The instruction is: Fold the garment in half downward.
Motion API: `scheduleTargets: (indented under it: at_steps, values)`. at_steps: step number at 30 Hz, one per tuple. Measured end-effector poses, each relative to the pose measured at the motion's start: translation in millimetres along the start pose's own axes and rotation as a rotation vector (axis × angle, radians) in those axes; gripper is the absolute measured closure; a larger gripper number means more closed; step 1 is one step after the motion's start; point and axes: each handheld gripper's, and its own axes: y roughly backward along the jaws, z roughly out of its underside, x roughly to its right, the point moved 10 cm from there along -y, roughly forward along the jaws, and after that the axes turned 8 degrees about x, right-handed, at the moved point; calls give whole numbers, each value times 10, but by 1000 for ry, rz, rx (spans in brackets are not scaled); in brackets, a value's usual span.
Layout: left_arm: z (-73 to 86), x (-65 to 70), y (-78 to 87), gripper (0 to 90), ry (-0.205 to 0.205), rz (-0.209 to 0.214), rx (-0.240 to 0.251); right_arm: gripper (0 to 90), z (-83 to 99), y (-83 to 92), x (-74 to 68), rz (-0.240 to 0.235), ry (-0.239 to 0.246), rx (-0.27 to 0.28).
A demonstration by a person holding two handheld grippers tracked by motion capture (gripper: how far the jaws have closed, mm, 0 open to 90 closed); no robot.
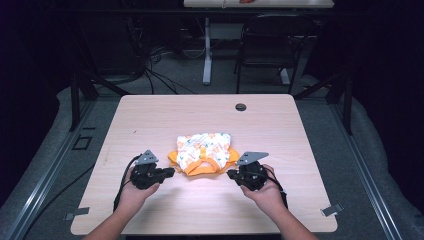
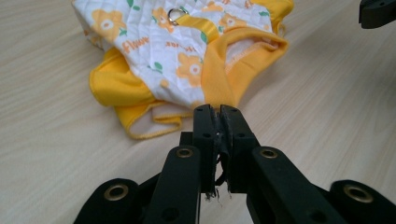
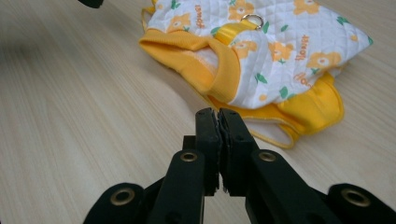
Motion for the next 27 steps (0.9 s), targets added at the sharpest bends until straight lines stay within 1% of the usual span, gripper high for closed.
scheduleTargets:
  at_steps: [1, 2, 4, 6, 7, 8, 9, 11, 12, 14, 15, 16, 18, 20, 21, 23, 27]
  values:
    - [23, 0, 27, 852, 0, 0, 3, 862, 26, 21, -1, 6, 5, 2]
    - [48, 10, 49, 849, 12, 3, 7, 860, 55, 40, -4, 10, 11, 2]
    - [96, 25, 85, 844, 19, 6, 12, 856, 122, 67, -25, 10, 4, 3]
    - [143, 43, 127, 834, 17, 9, 9, 852, 198, 82, -53, 11, -4, 6]
    - [162, 52, 139, 829, 16, 7, 16, 848, 238, 92, -66, 12, 1, 0]
    - [185, 63, 152, 824, 11, 15, 17, 846, 274, 92, -83, 15, 3, 2]
    - [215, 75, 165, 819, 9, 17, 12, 844, 312, 101, -95, 16, 13, -5]
    - [279, 87, 178, 817, 4, 7, 6, 841, 370, 99, -133, 19, 12, 0]
    - [312, 94, 181, 817, 2, 10, 7, 841, 399, 104, -147, 17, 18, -3]
    - [382, 108, 181, 815, 6, 19, 7, 840, 449, 98, -173, 17, 13, -1]
    - [410, 111, 182, 812, 3, 23, 8, 837, 462, 97, -183, 13, 10, -2]
    - [433, 114, 182, 810, 12, 21, 7, 833, 468, 92, -196, 8, 5, 5]
    - [443, 100, 190, 802, 7, 14, 10, 819, 474, 88, -210, 3, 0, 20]
    - [441, 70, 203, 800, -11, 1, 12, 816, 480, 76, -218, 7, -11, 34]
    - [445, 62, 200, 800, -4, -7, 20, 814, 485, 74, -219, 5, -11, 33]
    - [470, 38, 201, 798, -8, -13, 13, 805, 494, 65, -224, 3, -5, 35]
    - [497, 29, 183, 764, 13, -17, 19, 753, 516, 52, -199, 16, 10, 41]
